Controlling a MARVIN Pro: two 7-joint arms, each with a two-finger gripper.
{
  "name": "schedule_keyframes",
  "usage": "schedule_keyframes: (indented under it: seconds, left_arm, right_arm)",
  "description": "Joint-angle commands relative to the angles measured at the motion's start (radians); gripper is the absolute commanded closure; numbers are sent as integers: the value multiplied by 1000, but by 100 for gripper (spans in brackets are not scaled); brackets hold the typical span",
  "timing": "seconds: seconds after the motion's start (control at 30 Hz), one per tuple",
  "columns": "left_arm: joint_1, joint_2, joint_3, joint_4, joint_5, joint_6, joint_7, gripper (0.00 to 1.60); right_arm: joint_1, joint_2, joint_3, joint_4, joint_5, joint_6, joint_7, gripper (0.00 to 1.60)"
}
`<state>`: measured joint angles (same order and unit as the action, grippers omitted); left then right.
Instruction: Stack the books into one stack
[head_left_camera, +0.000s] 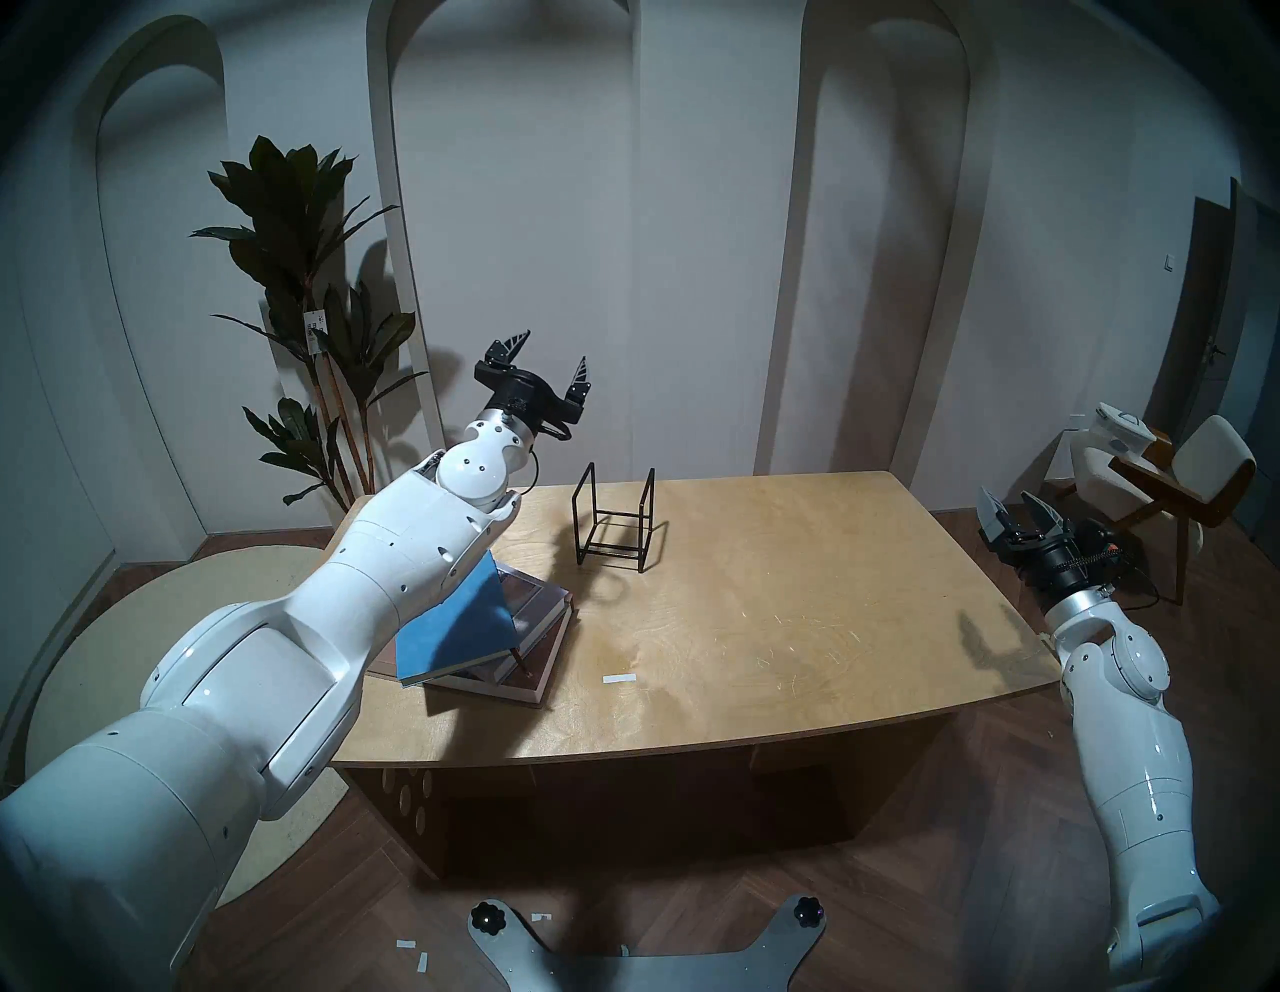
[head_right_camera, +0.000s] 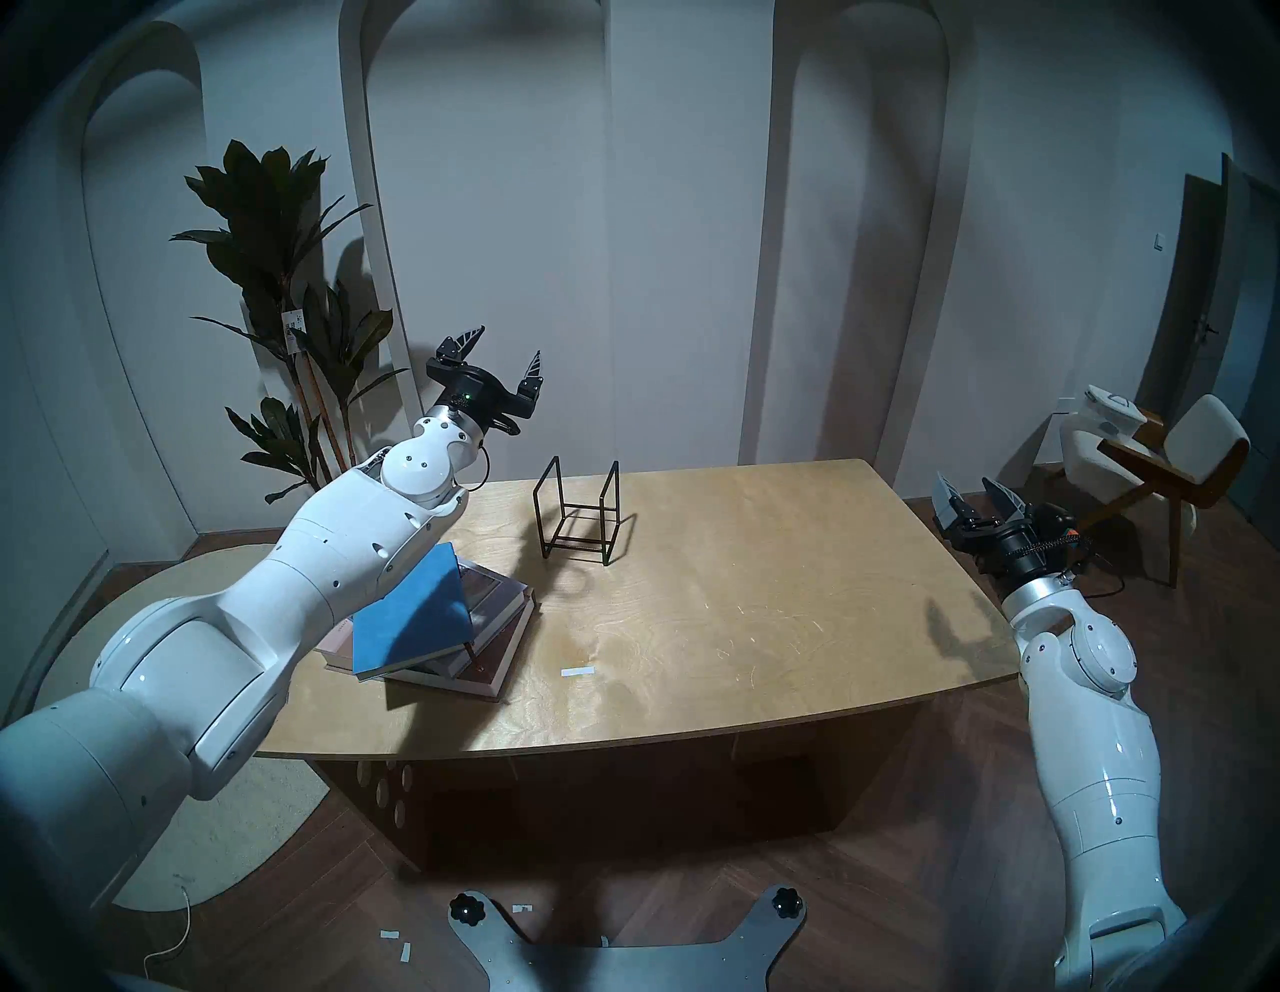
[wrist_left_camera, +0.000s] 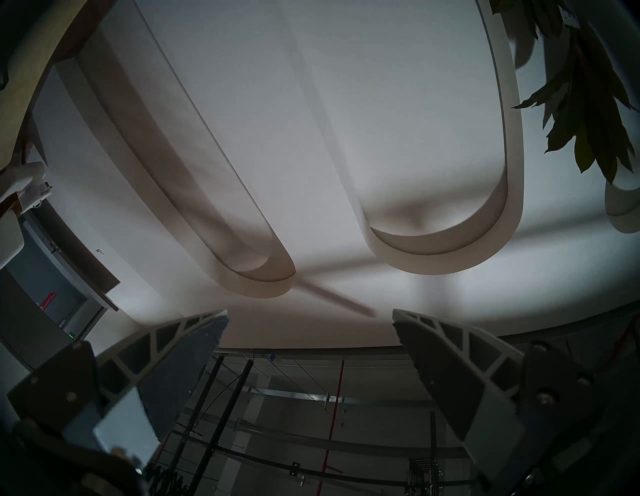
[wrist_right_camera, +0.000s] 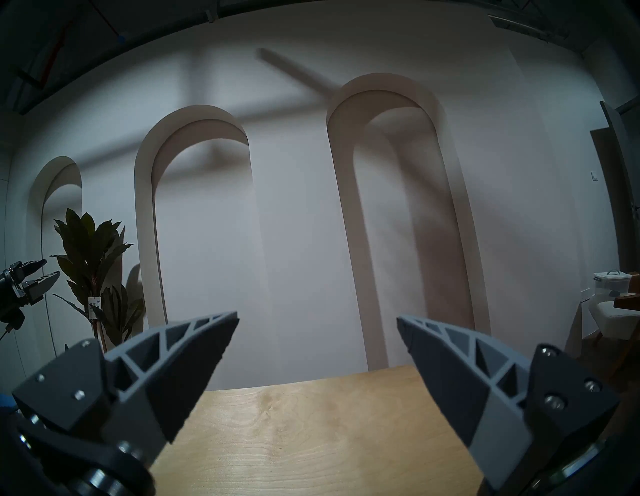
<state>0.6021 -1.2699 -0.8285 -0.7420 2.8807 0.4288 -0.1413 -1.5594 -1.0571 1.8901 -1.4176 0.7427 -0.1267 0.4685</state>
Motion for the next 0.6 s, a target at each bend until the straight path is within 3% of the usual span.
schedule_keyframes:
  seconds: [0.0,0.57]
  left_arm:
    - [-87,-21,24,35,-1,67,-40,0]
    - [-135,-47,91,137,-1,154,-89,0]
  right_arm:
    - [4,1,6,-24,-3,-10,-3,0]
    - [3,0,6,-27,-5,-10,-5,0]
